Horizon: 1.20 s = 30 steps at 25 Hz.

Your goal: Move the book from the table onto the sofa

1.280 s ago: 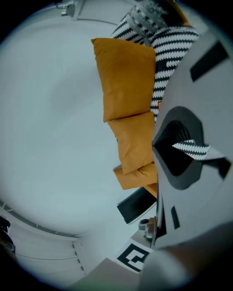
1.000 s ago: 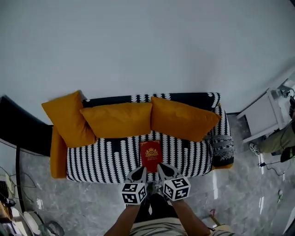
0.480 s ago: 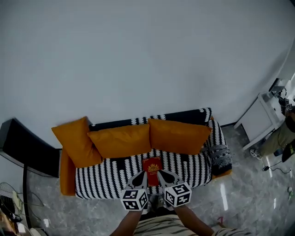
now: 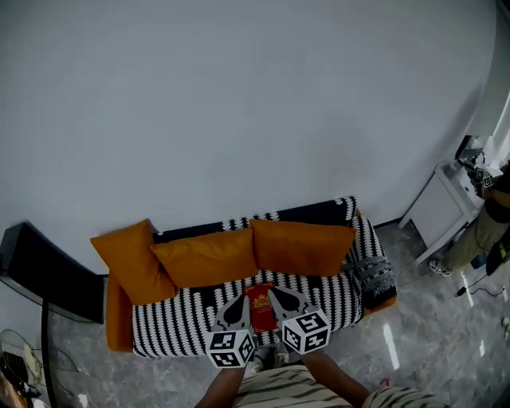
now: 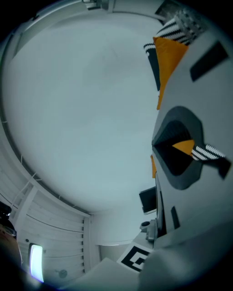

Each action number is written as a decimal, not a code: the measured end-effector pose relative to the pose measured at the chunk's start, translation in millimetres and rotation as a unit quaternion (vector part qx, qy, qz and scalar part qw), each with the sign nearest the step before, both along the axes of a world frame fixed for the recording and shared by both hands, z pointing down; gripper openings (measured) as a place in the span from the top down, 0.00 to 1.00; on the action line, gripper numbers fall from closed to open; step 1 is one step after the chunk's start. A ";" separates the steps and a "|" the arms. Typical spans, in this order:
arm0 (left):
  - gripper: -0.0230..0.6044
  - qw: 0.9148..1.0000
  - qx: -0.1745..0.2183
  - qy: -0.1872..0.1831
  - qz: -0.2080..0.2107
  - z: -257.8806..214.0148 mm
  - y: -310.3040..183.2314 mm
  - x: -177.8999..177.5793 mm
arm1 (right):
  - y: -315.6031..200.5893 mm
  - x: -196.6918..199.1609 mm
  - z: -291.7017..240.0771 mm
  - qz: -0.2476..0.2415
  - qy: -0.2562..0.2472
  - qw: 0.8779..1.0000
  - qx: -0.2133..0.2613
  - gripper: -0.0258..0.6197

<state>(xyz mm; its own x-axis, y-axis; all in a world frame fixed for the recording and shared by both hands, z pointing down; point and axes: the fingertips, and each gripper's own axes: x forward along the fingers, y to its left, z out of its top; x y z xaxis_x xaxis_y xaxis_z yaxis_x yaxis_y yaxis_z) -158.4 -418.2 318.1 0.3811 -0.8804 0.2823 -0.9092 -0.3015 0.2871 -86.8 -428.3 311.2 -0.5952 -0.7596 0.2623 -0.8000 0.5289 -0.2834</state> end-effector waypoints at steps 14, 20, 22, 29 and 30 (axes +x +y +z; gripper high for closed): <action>0.96 0.998 0.057 -0.015 -0.005 -42.0 -14.2 6.5 | -12.5 -5.0 -44.3 -0.016 -0.005 0.998 0.058 0.94; 0.96 0.997 0.069 -0.017 -0.004 -46.2 -18.5 3.9 | -15.8 -12.2 -51.0 -0.017 -0.010 0.997 0.075 0.94; 0.96 0.997 0.073 -0.014 -0.004 -47.4 -17.1 4.6 | -14.2 -12.7 -49.8 -0.018 -0.007 0.997 0.076 0.94; 0.96 0.997 0.078 -0.008 0.003 -51.0 -18.8 7.5 | -15.5 -6.6 -53.9 -0.005 -0.003 0.996 0.083 0.94; 0.96 0.997 0.079 -0.007 0.004 -51.2 -19.7 7.9 | -15.8 -6.0 -53.9 -0.004 -0.003 0.996 0.084 0.94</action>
